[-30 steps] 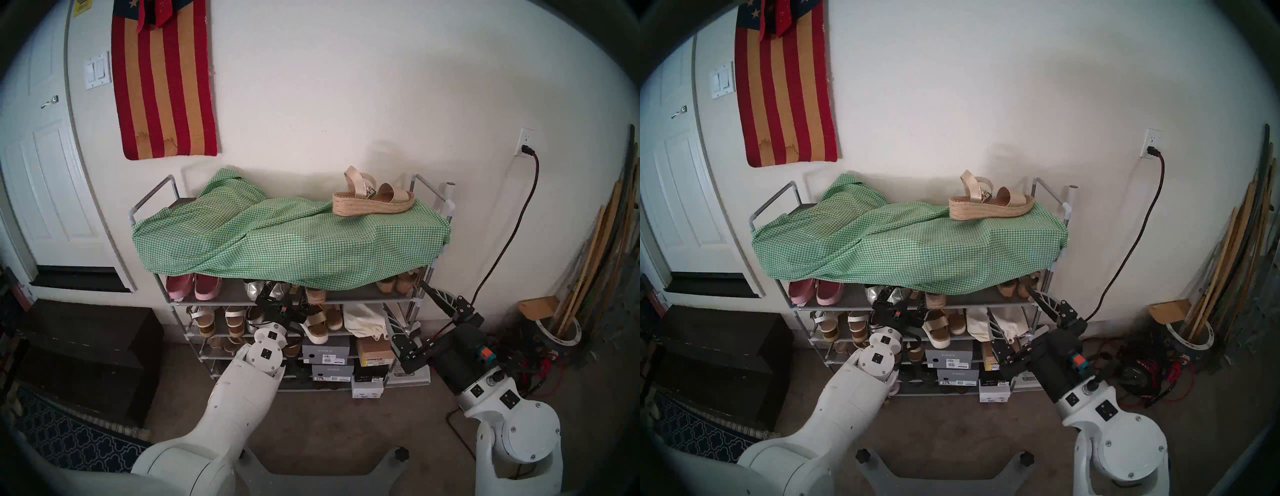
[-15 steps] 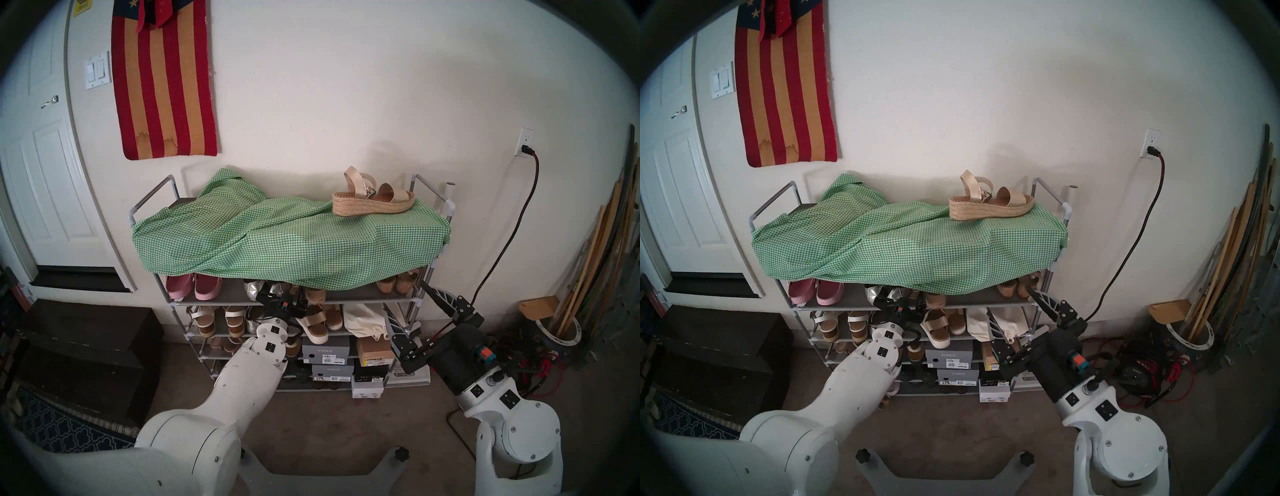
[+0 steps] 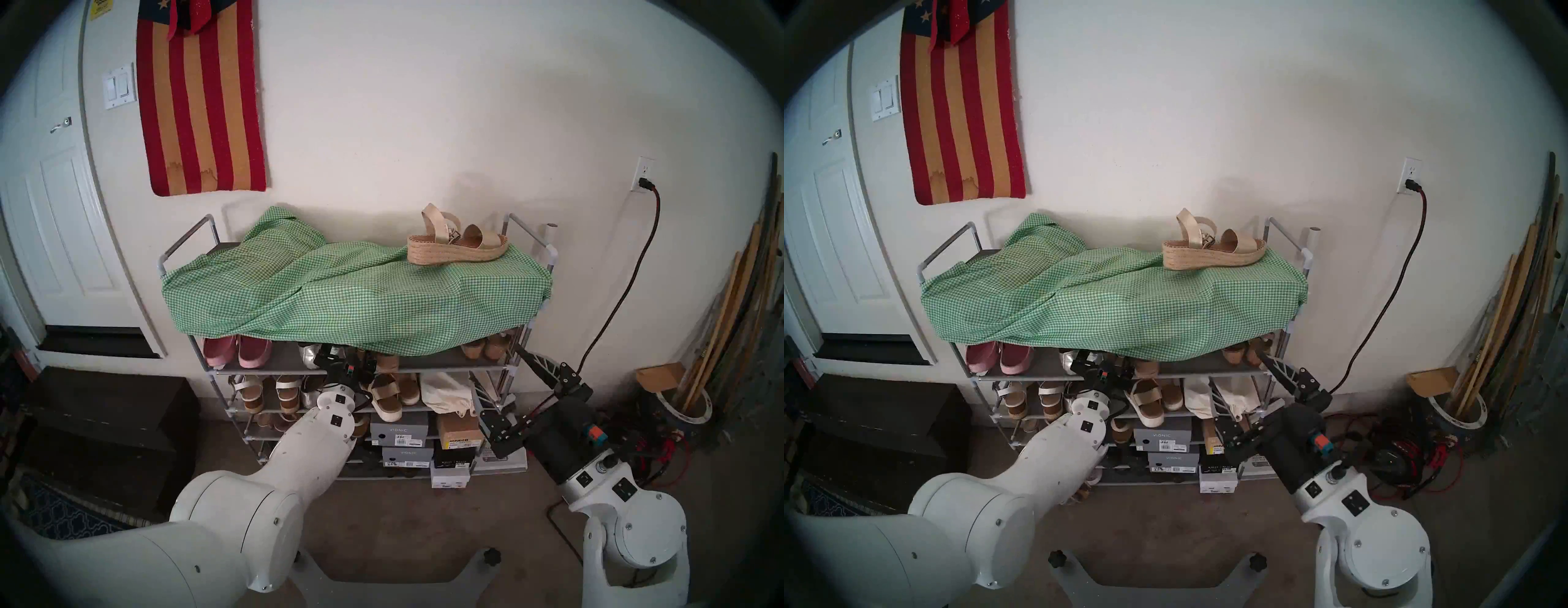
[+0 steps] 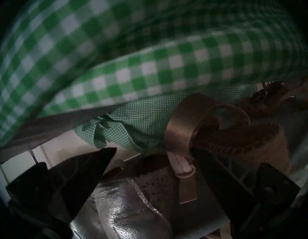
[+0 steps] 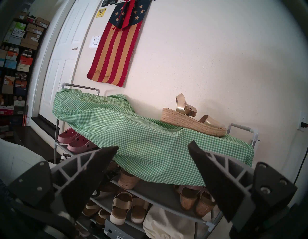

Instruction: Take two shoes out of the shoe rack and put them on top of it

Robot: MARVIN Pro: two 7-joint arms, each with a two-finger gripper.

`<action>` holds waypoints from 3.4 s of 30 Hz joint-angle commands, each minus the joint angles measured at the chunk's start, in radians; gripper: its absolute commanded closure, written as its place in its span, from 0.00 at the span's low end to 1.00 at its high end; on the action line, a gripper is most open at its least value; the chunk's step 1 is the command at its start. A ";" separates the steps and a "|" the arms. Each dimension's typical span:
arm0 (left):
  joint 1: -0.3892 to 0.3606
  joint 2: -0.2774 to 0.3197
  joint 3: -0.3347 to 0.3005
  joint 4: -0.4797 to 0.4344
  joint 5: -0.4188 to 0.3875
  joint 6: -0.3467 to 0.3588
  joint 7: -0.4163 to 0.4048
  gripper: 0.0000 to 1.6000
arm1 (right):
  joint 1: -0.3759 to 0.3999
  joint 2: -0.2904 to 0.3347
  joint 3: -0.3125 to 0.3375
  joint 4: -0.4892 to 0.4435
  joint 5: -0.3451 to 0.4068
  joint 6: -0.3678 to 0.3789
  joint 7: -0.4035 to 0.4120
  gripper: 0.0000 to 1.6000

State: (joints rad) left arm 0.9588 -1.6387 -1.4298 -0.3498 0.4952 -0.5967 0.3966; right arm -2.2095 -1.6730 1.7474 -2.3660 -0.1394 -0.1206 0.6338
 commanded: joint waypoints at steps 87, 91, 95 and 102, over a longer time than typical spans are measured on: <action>0.179 -0.131 0.293 -0.176 0.225 -0.363 0.013 1.00 | 0.001 0.000 -0.001 0.000 0.002 -0.002 0.001 0.00; 0.183 -0.127 0.294 -0.181 0.226 -0.363 0.014 1.00 | 0.001 0.000 -0.001 0.000 0.003 -0.002 0.001 0.00; 0.183 -0.127 0.294 -0.181 0.226 -0.363 0.014 1.00 | 0.001 0.000 -0.001 0.000 0.003 -0.002 0.001 0.00; 0.210 -0.105 0.304 -0.232 0.226 -0.363 0.021 1.00 | 0.001 0.000 -0.001 0.000 0.003 -0.002 0.001 0.00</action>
State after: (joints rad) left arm 1.1436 -1.7616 -1.1330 -0.5156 0.7266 -0.9510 0.4128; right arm -2.2097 -1.6731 1.7481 -2.3659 -0.1358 -0.1227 0.6343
